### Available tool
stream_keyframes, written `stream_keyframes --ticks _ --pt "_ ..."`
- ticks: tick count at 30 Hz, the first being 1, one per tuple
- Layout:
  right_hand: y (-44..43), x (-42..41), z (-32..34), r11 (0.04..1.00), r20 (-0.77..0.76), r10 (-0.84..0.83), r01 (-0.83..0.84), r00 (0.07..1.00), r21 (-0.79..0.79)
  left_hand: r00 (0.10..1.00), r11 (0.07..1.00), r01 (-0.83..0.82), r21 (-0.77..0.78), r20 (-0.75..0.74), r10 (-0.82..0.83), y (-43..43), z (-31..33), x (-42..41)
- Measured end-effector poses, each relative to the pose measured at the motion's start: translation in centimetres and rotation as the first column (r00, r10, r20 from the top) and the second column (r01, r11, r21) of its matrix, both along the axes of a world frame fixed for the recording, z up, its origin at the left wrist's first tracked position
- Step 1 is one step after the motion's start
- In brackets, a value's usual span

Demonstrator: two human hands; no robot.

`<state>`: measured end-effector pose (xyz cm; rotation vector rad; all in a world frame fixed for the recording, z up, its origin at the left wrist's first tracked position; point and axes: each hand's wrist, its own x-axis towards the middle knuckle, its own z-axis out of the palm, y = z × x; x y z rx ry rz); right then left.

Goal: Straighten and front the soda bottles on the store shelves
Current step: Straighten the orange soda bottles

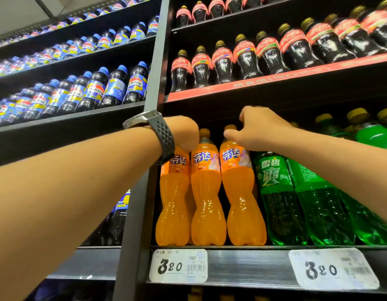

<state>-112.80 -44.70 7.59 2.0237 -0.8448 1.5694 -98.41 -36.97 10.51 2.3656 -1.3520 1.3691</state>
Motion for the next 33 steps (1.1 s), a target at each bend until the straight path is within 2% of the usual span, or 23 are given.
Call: stream_keyframes --ticks 1,3,4,5,7,8,9,10,11,12,14,15,17,20,23,29,33 --pt "0.2 0.3 0.1 0.995 0.02 0.019 -0.017 1.0 -0.1 0.999 0.999 0.006 -0.053 0.05 -0.004 0.2 -0.5 0.0" --pt "0.9 1.1 0.2 0.957 -0.015 0.141 -0.14 0.99 -0.253 0.971 0.943 0.228 -0.245 0.13 -0.201 1.1 -1.4 0.3" --pt "1.2 1.6 0.4 0.938 -0.071 0.18 -0.193 0.981 -0.288 0.909 0.849 0.408 -0.335 0.233 -0.345 2.0 -2.3 0.8" --pt "1.4 2.2 0.5 0.928 -0.14 0.194 -0.228 0.971 -0.294 0.812 0.708 0.58 -0.404 0.355 -0.462 3.0 -3.4 1.8" --pt "1.8 3.5 0.7 0.94 -0.264 0.192 -0.254 0.945 -0.227 0.621 0.372 0.78 -0.504 0.549 -0.559 4.9 -5.7 4.5" --pt "1.9 4.0 0.8 0.95 -0.306 0.186 -0.25 0.934 -0.185 0.587 0.229 0.785 -0.576 0.571 -0.574 5.4 -6.8 6.1" --pt "2.0 4.5 1.0 0.96 -0.342 0.171 -0.235 0.924 -0.155 0.576 0.117 0.734 -0.669 0.523 -0.628 5.6 -7.9 7.6" --pt "2.1 4.9 1.0 0.967 -0.375 0.148 -0.214 0.915 -0.14 0.535 0.04 0.642 -0.765 0.41 -0.738 5.5 -8.5 8.7" --pt "2.1 5.4 1.0 0.973 -0.411 0.119 -0.189 0.904 -0.132 0.415 0.001 0.531 -0.848 0.26 -0.872 5.2 -8.9 9.5" --pt "2.3 5.9 0.9 0.978 -0.447 0.089 -0.163 0.89 -0.13 0.234 0.003 0.422 -0.907 0.105 -0.967 5.0 -9.0 10.1" --pt "2.5 6.6 0.8 0.983 -0.472 0.054 -0.129 0.88 -0.128 -0.117 0.08 0.301 -0.95 -0.12 -0.986 4.6 -9.0 10.7" --pt "2.6 7.0 0.7 0.985 -0.458 0.059 -0.126 0.887 -0.117 -0.233 0.124 0.298 -0.946 -0.198 -0.952 4.6 -9.1 10.8" --pt "2.7 7.5 0.6 0.986 -0.426 0.072 -0.128 0.902 -0.105 -0.363 0.191 0.347 -0.918 -0.319 -0.875 4.7 -9.3 10.8" --pt "2.8 7.9 0.3 0.988 -0.431 0.024 -0.088 0.902 -0.13 -0.367 0.246 0.377 -0.893 -0.388 -0.846 3.9 -9.2 10.8" --pt "2.9 7.9 0.0 0.991 -0.442 0.052 -0.102 0.896 -0.09 -0.384 0.267 0.36 -0.894 -0.402 -0.831 3.0 -9.0 11.1" --pt "3.8 6.9 0.1 0.973 -0.421 0.19 -0.227 0.887 -0.041 -0.519 0.251 0.36 -0.899 -0.417 -0.746 2.3 -8.7 11.4" --pt "3.5 6.5 0.0 0.976 -0.424 0.175 -0.214 0.888 -0.045 -0.517 0.219 0.367 -0.904 -0.393 -0.76 2.3 -8.4 12.3"
